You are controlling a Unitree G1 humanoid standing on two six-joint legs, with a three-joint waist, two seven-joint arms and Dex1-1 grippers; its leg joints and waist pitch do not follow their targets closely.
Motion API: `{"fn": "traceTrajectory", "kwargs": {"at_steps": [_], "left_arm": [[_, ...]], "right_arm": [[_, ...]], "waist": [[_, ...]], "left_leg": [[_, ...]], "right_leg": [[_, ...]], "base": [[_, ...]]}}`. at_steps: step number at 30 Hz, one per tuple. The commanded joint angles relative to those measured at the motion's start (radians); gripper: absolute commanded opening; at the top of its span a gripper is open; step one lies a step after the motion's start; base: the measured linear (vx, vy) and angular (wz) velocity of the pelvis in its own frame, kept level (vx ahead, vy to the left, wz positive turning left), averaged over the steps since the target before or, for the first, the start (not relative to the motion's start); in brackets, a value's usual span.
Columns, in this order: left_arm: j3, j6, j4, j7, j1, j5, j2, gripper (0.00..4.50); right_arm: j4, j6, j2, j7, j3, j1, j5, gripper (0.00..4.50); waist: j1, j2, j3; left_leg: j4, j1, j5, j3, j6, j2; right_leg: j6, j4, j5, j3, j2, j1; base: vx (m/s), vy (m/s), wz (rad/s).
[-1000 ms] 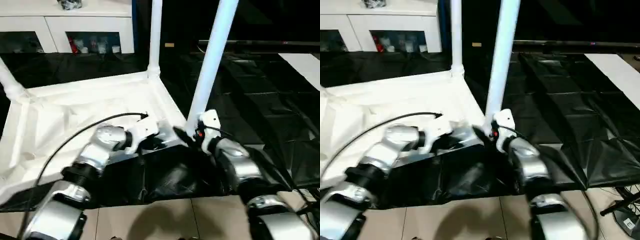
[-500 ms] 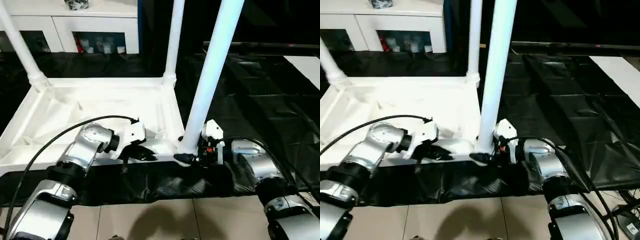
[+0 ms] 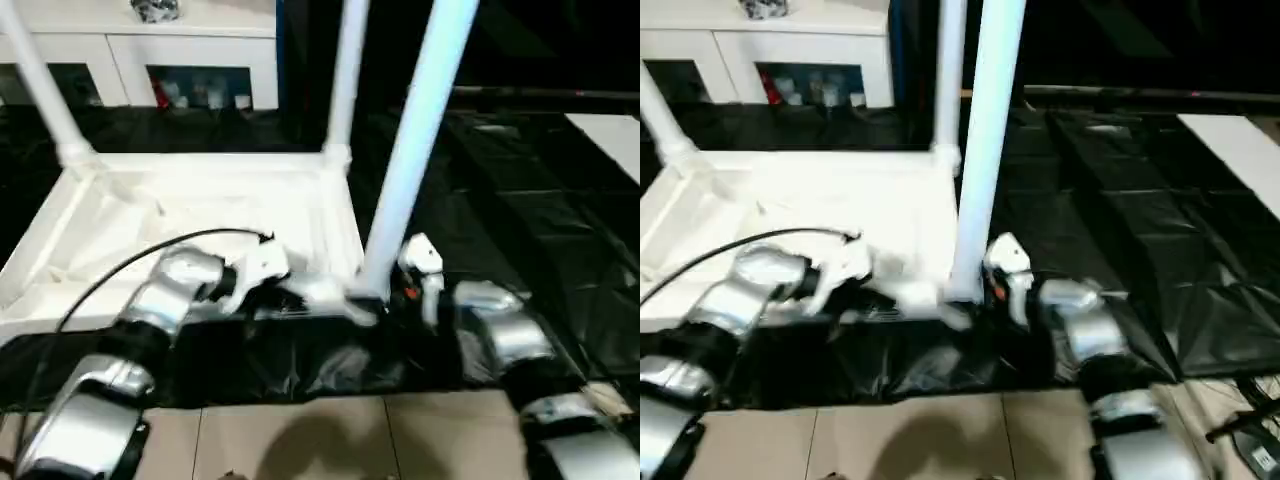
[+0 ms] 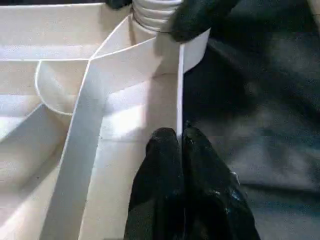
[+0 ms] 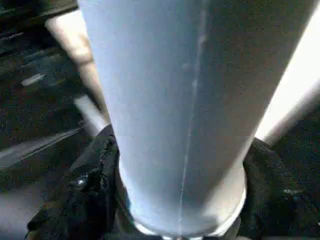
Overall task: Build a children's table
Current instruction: Rotate leg to tighten
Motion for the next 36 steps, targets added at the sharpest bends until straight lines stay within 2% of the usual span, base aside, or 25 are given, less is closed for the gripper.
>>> {"fn": "traceTrajectory", "kwargs": {"at_steps": [1,2,5,8,9,10,13,14,15,19,20,23,25,28,30,32,33,36], "left_arm": [[-0.029,0.046,-0.024,0.136,-0.014,0.005,-0.125,0.0],[-0.03,0.055,-0.03,0.16,-0.013,0.008,-0.146,0.0],[-0.04,0.066,-0.04,0.206,-0.012,0.015,-0.196,0.0],[-0.05,0.047,-0.037,0.219,-0.011,0.021,-0.218,0.0],[-0.052,0.038,-0.036,0.215,-0.011,0.02,-0.219,0.0],[-0.054,0.019,-0.037,0.2,-0.01,0.018,-0.212,0.0],[-0.054,-0.031,-0.044,0.174,-0.004,0.016,-0.192,0.0],[-0.054,-0.048,-0.056,0.134,0.005,0.007,-0.167,0.0],[-0.055,-0.052,-0.058,0.129,0.007,0.006,-0.164,0.0],[-0.061,-0.068,-0.077,0.031,0.027,-0.01,-0.105,0.0],[-0.059,-0.069,-0.077,0.015,0.029,-0.014,-0.096,0.0],[-0.057,-0.078,-0.071,-0.034,0.028,-0.021,-0.065,0.0],[-0.057,-0.088,-0.066,-0.068,0.025,-0.025,-0.045,0.0],[-0.056,-0.102,-0.06,-0.125,0.023,-0.035,-0.015,0.0],[-0.062,-0.115,-0.059,-0.162,0.023,-0.035,0.008,0.0],[-0.068,-0.129,-0.055,-0.193,0.021,-0.037,0.031,0.0],[-0.069,-0.13,-0.055,-0.196,0.021,-0.037,0.034,0.0],[-0.071,-0.139,-0.05,-0.222,0.018,-0.039,0.047,0.0]], "right_arm": [[0.06,0.003,0.097,-0.227,0.007,-0.019,-0.024,2.69],[0.075,0.007,0.114,-0.29,-0.002,-0.025,-0.029,2.69],[0.102,-0.009,0.16,-0.386,-0.01,-0.046,-0.034,2.69],[0.107,-0.04,0.188,-0.426,-0.017,-0.063,-0.047,2.69],[0.108,-0.049,0.19,-0.428,-0.02,-0.066,-0.047,3.24],[0.105,-0.062,0.186,-0.417,-0.028,-0.071,-0.042,3.38],[0.098,-0.062,0.173,-0.352,-0.038,-0.071,-0.015,3.55],[0.082,-0.072,0.144,-0.292,-0.021,-0.067,-0.018,3.82],[0.08,-0.074,0.14,-0.286,-0.017,-0.066,-0.02,3.82],[0.039,-0.082,0.065,-0.099,0.031,-0.054,-0.01,3.87],[0.029,-0.084,0.051,-0.058,0.042,-0.05,-0.01,3.87],[-0.01,-0.064,0.003,0.108,0.077,-0.032,0.004,3.87],[-0.042,-0.051,-0.027,0.218,0.1,-0.019,0.016,3.87],[-0.069,-0.041,-0.075,0.362,0.141,-0.006,0.012,3.87],[-0.07,-0.039,-0.096,0.426,0.163,-0.008,0.009,3.62],[-0.073,-0.028,-0.11,0.478,0.178,-0.012,0.009,3.55],[-0.073,-0.028,-0.111,0.483,0.179,-0.013,0.008,3.55],[-0.079,-0.023,-0.118,0.512,0.191,-0.016,0.006,3.18]], "waist": [[-0.01,0.005,-0.052],[-0.011,0.008,-0.053],[-0.021,0.006,-0.054],[-0.021,0.005,-0.055],[-0.02,0.005,-0.056],[-0.02,0.007,-0.057],[-0.02,0.006,-0.058],[-0.019,0.005,-0.058],[-0.019,0.004,-0.059],[-0.014,0.006,-0.068],[-0.015,0.004,-0.068],[-0.01,0.006,-0.068],[-0.004,0.007,-0.066],[0.005,0.008,-0.065],[0.009,0.006,-0.062],[0.011,0.006,-0.06],[0.012,0.007,-0.06],[0.013,0.006,-0.06]], "left_leg": [[-0.069,0.012,-0.339,-0.012,-0.007,0.027],[-0.069,0.013,-0.344,-0.013,-0.007,0.026],[-0.067,0.011,-0.365,-0.013,0.006,0.025],[-0.065,0.007,-0.355,-0.01,0.026,0.019],[-0.065,0.006,-0.351,-0.01,0.03,0.02],[-0.067,0.005,-0.342,-0.011,0.033,0.022],[-0.068,0.002,-0.335,-0.01,0.041,0.024],[-0.068,0.0,-0.329,-0.01,0.044,0.025],[-0.068,-0.002,-0.326,-0.01,0.048,0.024],[-0.06,-0.006,-0.236,-0.003,0.079,0.027],[-0.059,-0.01,-0.212,-0.003,0.09,0.025],[-0.057,-0.009,-0.184,-0.001,0.11,0.028],[-0.057,-0.01,-0.193,0.001,0.116,0.031],[-0.058,-0.006,-0.219,0.001,0.105,0.033],[-0.06,-0.005,-0.244,0.001,0.087,0.034],[-0.062,-0.003,-0.26,0.0,0.076,0.034],[-0.062,-0.002,-0.263,0.0,0.073,0.034],[-0.064,-0.001,-0.268,-0.001,0.063,0.034]], "right_leg": [[-0.122,-0.093,-0.519,0.051,-0.066,0.037],[-0.119,-0.095,-0.522,0.049,-0.065,0.037],[-0.118,-0.097,-0.508,0.049,-0.063,0.035],[-0.112,-0.098,-0.506,0.049,-0.062,0.036],[-0.11,-0.099,-0.505,0.049,-0.063,0.036],[-0.116,-0.096,-0.481,0.05,-0.062,0.037],[-0.129,-0.09,-0.443,0.053,-0.061,0.04],[-0.136,-0.088,-0.424,0.053,-0.061,0.042],[-0.14,-0.086,-0.413,0.053,-0.061,0.044],[-0.197,-0.065,-0.252,0.058,-0.061,0.051],[-0.21,-0.058,-0.213,0.058,-0.059,0.055],[-0.229,-0.054,-0.17,0.056,-0.057,0.058],[-0.23,-0.054,-0.182,0.054,-0.055,0.058],[-0.223,-0.058,-0.226,0.054,-0.058,0.056],[-0.208,-0.063,-0.284,0.055,-0.06,0.053],[-0.198,-0.067,-0.32,0.055,-0.061,0.052],[-0.195,-0.067,-0.326,0.055,-0.06,0.051],[-0.19,-0.068,-0.334,0.056,-0.06,0.051]], "base": [[0.0,0.0,0.0],[0.0,0.0,0.0],[0.0,0.0,0.0],[0.0,0.0,0.0],[0.0,0.0,0.0],[0.0,0.0,0.0],[0.0,0.0,0.0],[0.0,0.0,0.0],[0.0,0.0,0.0],[0.0,0.0,0.0],[0.0,0.0,0.0],[0.0,0.0,0.0],[0.0,0.0,0.0],[0.0,0.0,0.0],[0.0,0.0,0.0],[0.0,0.0,0.0],[0.0,0.0,0.0],[0.0,0.0,0.0]]}}
